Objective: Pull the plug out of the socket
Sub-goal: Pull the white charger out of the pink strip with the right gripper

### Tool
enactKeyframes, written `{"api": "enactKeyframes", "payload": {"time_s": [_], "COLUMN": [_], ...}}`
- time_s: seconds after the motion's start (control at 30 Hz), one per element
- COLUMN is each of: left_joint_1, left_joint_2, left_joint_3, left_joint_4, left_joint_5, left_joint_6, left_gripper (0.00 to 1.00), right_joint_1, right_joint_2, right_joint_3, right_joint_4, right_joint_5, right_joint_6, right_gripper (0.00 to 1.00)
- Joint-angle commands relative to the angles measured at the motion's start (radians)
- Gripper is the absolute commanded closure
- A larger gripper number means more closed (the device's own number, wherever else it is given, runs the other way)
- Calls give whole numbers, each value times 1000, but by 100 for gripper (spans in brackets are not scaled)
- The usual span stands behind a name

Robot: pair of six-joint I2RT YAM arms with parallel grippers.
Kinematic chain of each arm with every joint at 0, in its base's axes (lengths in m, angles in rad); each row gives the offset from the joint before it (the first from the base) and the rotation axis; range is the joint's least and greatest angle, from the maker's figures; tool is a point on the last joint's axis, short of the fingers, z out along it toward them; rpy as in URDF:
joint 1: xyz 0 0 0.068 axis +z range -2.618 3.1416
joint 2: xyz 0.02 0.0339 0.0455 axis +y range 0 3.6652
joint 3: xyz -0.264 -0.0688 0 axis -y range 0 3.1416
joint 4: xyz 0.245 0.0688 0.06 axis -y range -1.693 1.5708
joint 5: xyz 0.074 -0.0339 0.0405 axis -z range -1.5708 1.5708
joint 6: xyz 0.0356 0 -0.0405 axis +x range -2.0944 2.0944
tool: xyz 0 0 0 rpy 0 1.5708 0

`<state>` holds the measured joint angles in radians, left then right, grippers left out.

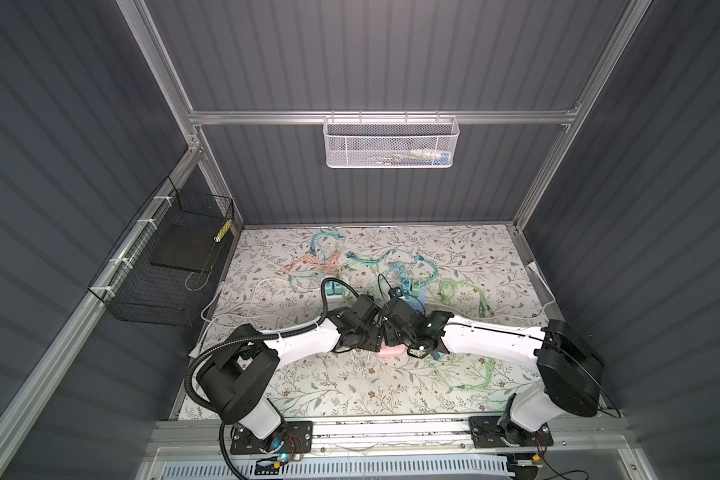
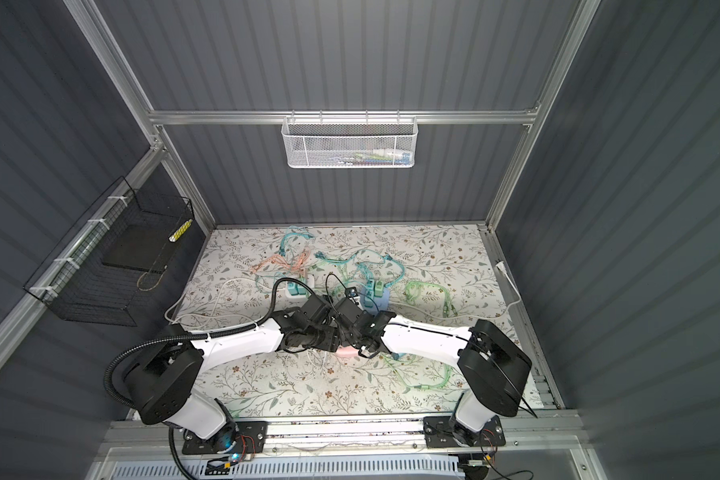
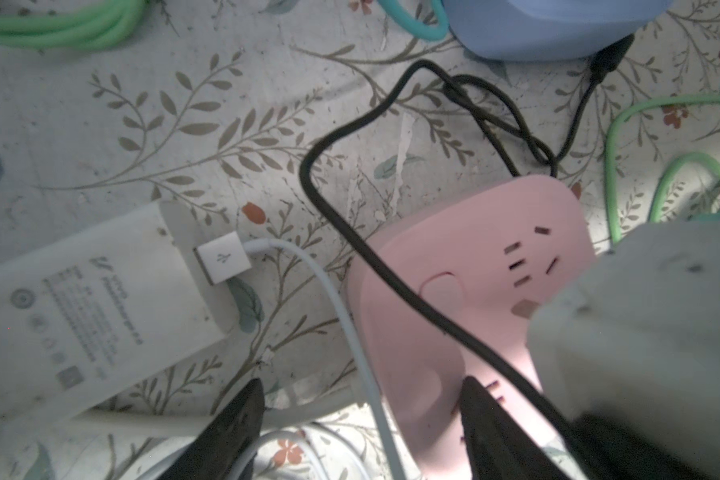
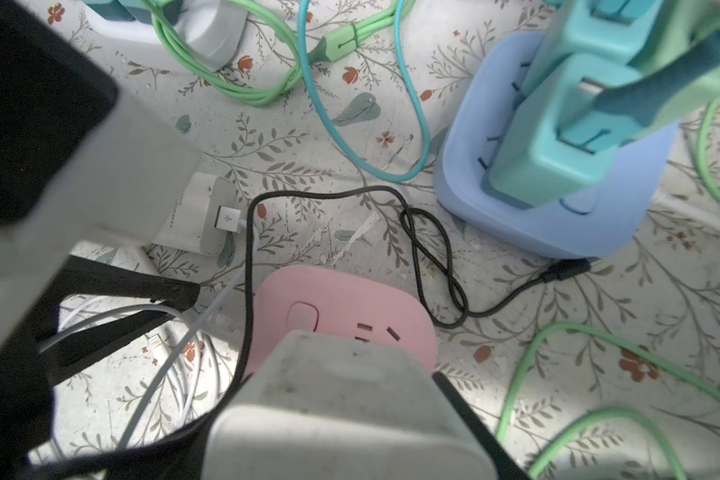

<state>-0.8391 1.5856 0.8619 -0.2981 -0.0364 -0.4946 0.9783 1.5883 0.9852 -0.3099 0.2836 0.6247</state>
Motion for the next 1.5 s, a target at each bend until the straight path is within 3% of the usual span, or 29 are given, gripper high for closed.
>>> {"api": "enactKeyframes", "payload": {"time_s": [0.0,0.57,1.2,1.47], "left_joint_1": [-7,-7,-7,-7], "left_joint_2": [40,-42,-134,-200], "left_joint_3": [-58,-77,-88,-53], "left_joint_4": [-117,-167,-200,-181], "left_joint_5": [-55,-86,-96,-120], "left_joint_6": [13,25,36,43], "left_gripper": [25,23,22,15], "right_joint_1": [9,-22,-61,-70], "right_joint_2": [-27,-57,-163,-143], "right_joint_3": [33,-8,-153,-122], "right_joint_4": [9,-152,-172,-243], "right_joint_5": [-9,64,-111,-203], "right_joint_6": [-4,3,-3,-24], "right_gripper": [75,71,67,61]}}
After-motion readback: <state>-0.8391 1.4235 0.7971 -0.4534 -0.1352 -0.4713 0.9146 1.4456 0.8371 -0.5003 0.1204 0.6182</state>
